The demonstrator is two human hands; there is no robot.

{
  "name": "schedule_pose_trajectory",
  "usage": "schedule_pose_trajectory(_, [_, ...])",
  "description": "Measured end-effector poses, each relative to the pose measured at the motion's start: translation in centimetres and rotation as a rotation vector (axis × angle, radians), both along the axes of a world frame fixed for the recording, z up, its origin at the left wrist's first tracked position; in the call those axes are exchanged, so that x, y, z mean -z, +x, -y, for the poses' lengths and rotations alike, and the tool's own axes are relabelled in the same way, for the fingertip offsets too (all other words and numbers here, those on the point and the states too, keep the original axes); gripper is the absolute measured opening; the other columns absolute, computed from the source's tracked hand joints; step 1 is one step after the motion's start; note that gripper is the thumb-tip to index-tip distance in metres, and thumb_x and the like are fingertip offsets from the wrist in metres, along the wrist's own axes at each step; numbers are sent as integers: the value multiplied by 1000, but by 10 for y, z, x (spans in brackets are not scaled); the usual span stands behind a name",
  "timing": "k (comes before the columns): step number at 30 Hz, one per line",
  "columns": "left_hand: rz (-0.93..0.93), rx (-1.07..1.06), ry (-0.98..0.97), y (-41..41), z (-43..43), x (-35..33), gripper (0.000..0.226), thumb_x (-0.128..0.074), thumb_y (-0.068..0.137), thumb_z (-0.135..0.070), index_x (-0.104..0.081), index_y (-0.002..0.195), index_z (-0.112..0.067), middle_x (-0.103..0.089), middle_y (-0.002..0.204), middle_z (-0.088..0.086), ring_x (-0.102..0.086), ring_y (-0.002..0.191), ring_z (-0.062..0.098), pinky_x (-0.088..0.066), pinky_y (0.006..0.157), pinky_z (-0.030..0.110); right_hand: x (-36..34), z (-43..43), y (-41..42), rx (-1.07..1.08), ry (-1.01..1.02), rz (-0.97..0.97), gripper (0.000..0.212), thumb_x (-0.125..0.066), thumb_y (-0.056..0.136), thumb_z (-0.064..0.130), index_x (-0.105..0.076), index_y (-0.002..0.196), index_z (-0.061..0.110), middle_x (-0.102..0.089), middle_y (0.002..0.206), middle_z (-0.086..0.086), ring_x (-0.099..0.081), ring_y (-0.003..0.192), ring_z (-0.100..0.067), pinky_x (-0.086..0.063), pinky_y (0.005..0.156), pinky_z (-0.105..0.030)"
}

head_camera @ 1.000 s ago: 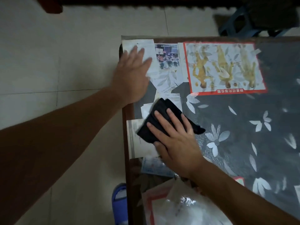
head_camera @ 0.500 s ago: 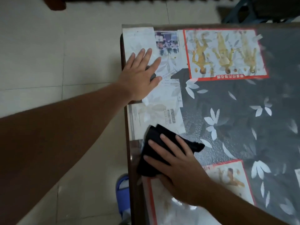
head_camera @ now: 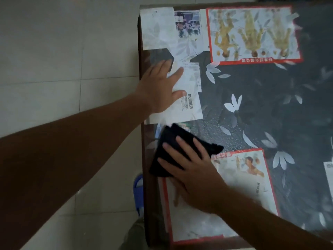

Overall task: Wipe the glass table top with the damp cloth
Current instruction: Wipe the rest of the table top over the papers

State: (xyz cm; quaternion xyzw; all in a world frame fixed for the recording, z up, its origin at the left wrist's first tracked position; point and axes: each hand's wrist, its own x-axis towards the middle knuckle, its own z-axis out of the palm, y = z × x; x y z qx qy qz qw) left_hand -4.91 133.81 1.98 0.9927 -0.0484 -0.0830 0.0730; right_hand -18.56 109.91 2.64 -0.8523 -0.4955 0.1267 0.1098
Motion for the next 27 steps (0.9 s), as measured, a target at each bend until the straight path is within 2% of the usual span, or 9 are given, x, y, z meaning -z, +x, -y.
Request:
schedule_pose_trajectory(4, [-73, -73, -11, 6, 11, -16, 77, -45, 90, -65, -24, 153, -28, -16, 161, 14, -13, 148, 33, -16, 117, 48, 4, 29, -10, -159, -20, 18, 51, -43, 97, 43, -42, 148, 38, -26, 164, 4, -15, 153, -28, -16, 119, -57])
schedule_pose_trajectory(8, [-48, -180, -13, 4, 31, -30, 63, -61, 87, -54, -46, 138, -21, -36, 144, 17, -30, 136, 36, -32, 104, 50, 8, -1, 37, 233, 9, 40, 51, -39, 99, 42, -39, 150, 37, -22, 165, 4, -10, 153, -28, -11, 120, -56])
schedule_pose_trajectory(10, [-25, -257, -67, -3, 39, -32, 58, -64, 86, -50, -50, 131, -17, -41, 139, 15, -35, 132, 35, -37, 101, 48, 12, -4, 35, 250, 11, 73, 50, -35, 101, 42, -37, 151, 36, -21, 165, 4, -9, 153, -27, -8, 121, -56])
schedule_pose_trajectory(12, [-37, -308, -101, -17, 42, -29, 63, -63, 82, -54, -51, 132, -17, -42, 140, 15, -37, 133, 35, -39, 104, 47, 14, 0, 32, 227, 17, 85, 50, -36, 101, 42, -38, 150, 36, -23, 165, 4, -11, 153, -28, -8, 121, -56])
schedule_pose_trajectory(15, [-84, -292, -158, -37, 38, -19, 79, -58, 78, -60, -47, 143, -18, -34, 151, 18, -32, 139, 37, -30, 113, 44, 12, 0, 34, 235, 36, 69, 49, -38, 100, 41, -41, 149, 36, -25, 164, 4, -13, 153, -28, -7, 121, -55])
schedule_pose_trajectory(19, [-107, -295, -170, -40, 31, -20, 76, -65, 83, -58, -39, 149, -29, -21, 161, 8, -18, 146, 31, -21, 117, 42, 9, -2, 20, 258, 38, 65, 49, -39, 99, 40, -42, 148, 36, -26, 163, 4, -14, 153, -29, -8, 121, -55])
schedule_pose_trajectory(22, [-111, -311, -165, -40, 33, -25, 80, -65, 77, -66, -39, 147, -37, -20, 161, 2, -17, 145, 28, -17, 116, 46, 5, 6, -40, 121, 43, 62, 56, -51, 90, 38, -46, 146, 35, -30, 162, 0, -19, 151, -33, -13, 119, -58])
schedule_pose_trajectory(25, [-78, -333, -221, -44, 32, -20, 79, -67, 76, -65, -42, 145, -38, -22, 160, -1, -16, 145, 26, -13, 115, 52, 3, 28, -101, -123, -20, 58, 59, -52, 90, 42, -41, 148, 36, -24, 164, 2, -15, 153, -31, -12, 120, -56])
schedule_pose_trajectory(27, [-51, -318, -271, -47, 29, -16, 79, -68, 76, -64, -43, 145, -36, -22, 159, -1, -16, 144, 26, -20, 114, 46, 5, 33, -89, -158, -24, 88, 57, -49, 92, 42, -41, 148, 38, -26, 163, 3, -18, 152, -29, -12, 121, -54])
